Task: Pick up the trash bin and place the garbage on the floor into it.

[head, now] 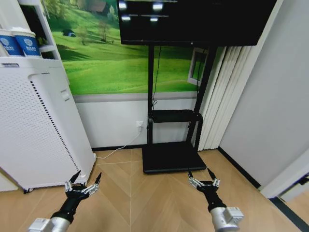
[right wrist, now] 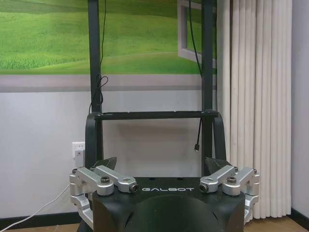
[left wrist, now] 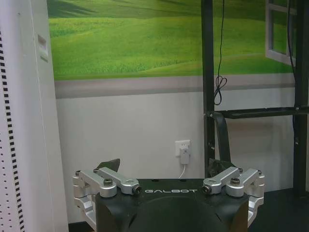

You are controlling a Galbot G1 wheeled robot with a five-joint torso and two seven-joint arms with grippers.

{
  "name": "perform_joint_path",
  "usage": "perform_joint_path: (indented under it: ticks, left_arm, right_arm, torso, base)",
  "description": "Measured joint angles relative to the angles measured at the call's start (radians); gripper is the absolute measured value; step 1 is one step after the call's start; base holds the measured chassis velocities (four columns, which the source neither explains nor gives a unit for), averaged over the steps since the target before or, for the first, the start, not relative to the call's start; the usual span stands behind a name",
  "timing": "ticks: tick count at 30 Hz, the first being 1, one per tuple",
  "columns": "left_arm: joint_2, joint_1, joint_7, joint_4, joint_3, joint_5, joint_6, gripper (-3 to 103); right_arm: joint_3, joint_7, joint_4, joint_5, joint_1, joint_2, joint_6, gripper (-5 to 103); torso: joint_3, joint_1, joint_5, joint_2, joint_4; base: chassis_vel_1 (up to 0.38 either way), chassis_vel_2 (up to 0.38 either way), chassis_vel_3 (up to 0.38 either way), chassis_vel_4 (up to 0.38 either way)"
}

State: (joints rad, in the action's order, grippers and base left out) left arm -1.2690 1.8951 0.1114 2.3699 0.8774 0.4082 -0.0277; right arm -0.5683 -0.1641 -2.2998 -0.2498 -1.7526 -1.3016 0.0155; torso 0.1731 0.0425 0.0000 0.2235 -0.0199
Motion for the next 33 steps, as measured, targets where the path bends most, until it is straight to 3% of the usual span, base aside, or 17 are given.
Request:
perform_joint_path:
  ticks: [33]
  left_arm:
    - [0.0, 0.0, 0.0, 0.0, 0.0, 0.0, 0.0, 100]
  right_arm:
    - [0.0, 0.0, 0.0, 0.0, 0.0, 0.0, 0.0, 100]
  torso:
    - [0.076, 0.035, 0.0, 0.111, -0.0001]
  base:
    - [-0.029, -0.031, -0.025, -0.027]
